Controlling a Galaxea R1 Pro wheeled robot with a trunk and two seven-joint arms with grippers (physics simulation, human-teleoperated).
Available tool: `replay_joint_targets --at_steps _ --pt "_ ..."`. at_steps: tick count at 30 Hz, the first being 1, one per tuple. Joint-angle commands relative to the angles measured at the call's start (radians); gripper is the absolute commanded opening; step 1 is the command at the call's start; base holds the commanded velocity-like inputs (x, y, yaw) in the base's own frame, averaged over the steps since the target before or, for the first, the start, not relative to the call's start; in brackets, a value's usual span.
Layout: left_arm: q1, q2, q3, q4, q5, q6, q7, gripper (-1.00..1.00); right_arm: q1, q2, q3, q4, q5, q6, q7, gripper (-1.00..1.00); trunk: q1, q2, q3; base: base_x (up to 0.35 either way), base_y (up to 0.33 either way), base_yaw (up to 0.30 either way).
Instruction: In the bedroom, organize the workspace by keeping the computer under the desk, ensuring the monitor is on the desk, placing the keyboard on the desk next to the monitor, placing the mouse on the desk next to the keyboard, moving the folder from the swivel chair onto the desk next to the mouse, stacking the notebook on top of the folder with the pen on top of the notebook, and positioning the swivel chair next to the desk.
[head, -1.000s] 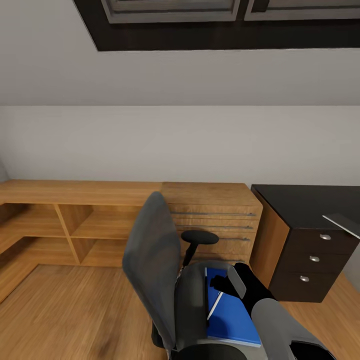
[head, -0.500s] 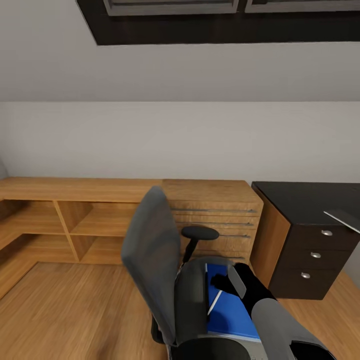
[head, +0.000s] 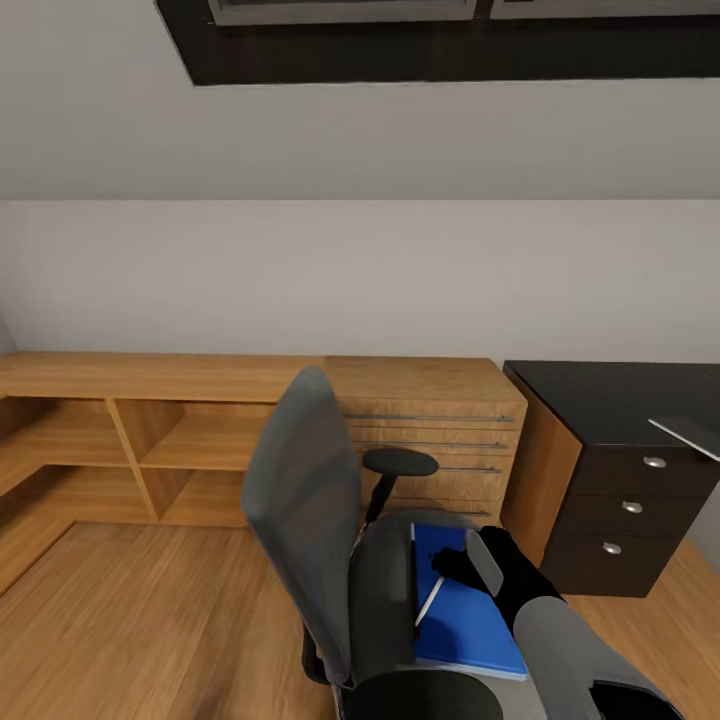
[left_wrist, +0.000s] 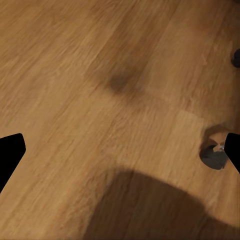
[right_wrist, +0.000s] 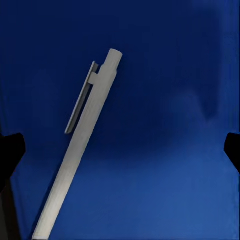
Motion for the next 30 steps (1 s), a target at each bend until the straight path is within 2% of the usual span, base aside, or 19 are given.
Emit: replay_joint_targets --at_steps 1,3,9,23,30 --pt "-0.001 -0.001 -0.008 0.001 0.011 -0.002 -0.004 1.0 0.0 0.002 -0.004 -0.002 -0.011 0.002 -0.009 1.0 0.0 0.0 -0.001 0.0 0.0 0.0" --pt "-0.001 -0.003 -0.008 0.0 0.01 -0.002 -0.004 1.0 0.0 0.007 -0.004 -0.003 -0.011 0.002 -0.01 1.0 0.0 0.0 -0.001 0.0 0.0 0.0" --pt "-0.001 -0.004 -0.008 0.0 0.01 -0.002 -0.004 1.0 0.0 -0.011 -0.004 -0.003 -0.012 0.002 -0.007 1.0 0.0 0.0 -0.001 0.0 0.0 0.0" --pt "-0.001 -0.004 -0.008 0.001 0.01 -0.002 -0.004 1.0 0.0 -0.024 -0.004 -0.003 -0.013 0.002 -0.005 1.0 -0.054 0.098 0.043 0.0 0.0 0.0" --pt "-0.001 -0.003 -0.008 0.001 0.01 -0.002 -0.004 1.0 0.0 -0.024 -0.003 -0.003 -0.013 0.002 -0.004 1.0 -0.054 0.098 0.043 0.0 0.0 0.0"
